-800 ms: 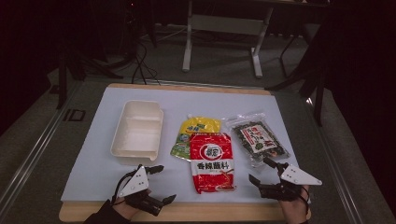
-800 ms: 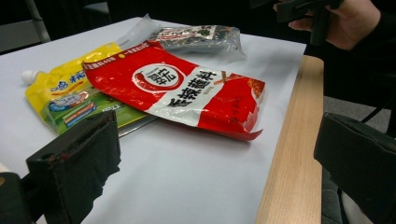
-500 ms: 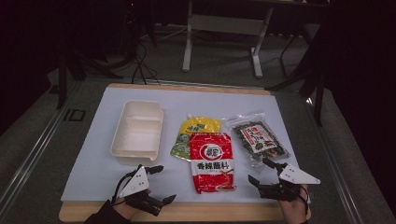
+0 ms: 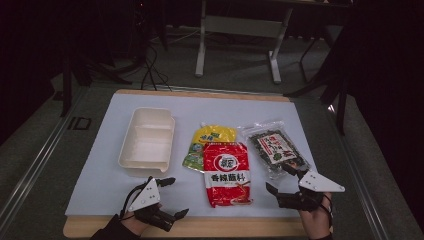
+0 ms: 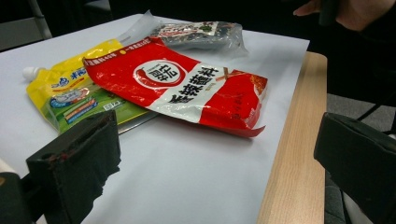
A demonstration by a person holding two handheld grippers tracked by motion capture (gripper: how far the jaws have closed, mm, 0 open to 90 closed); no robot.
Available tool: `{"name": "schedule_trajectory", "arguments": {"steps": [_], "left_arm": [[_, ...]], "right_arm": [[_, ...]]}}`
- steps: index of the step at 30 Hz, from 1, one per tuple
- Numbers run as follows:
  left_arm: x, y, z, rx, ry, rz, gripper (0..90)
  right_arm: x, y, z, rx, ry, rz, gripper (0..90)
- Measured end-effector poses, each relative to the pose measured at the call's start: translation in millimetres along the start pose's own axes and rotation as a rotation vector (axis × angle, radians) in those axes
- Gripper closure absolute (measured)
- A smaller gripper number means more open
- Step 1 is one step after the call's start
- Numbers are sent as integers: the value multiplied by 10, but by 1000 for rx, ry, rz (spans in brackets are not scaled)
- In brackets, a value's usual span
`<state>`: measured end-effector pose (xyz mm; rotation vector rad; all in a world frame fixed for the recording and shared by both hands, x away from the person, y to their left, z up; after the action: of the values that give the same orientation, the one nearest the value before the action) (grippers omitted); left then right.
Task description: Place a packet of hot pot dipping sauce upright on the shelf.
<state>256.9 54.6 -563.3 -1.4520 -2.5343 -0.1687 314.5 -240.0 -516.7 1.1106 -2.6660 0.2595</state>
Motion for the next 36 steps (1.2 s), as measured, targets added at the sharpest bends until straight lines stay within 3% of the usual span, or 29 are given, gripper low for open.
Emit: {"name": "schedule_trajectory", "arguments": {"steps": [4,13,28,32,36], "left_arm": [[0,-2,0,1,0,1,15],[2,-5,2,1,2,5,15],[-3,-17,7,0,5,11,15],[-3,-23,9,-2,6,12,15],[-2,-24,11,-2,8,13,15]], "right_arm": [[-54,-108,-133,-1,15,60,139],[-314,-233,-332,-18,60,89,95],[-772,-256,-426,11,126,70,114],[-907,-234,-383,7,163,50,135],[-1027,-270,-321,6,186,61,154]]}}
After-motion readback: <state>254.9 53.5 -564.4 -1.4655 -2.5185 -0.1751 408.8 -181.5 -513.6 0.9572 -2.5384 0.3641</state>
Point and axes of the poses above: each handheld gripper's, and its own axes: x roughly backward along the jaws, z roughly out of its underside, y roughly to its left, the point moved 10 cm from there along -x, roughly forward along the jaws, and after that the axes turned 5 degrees about -y, right-handed, at the moved point
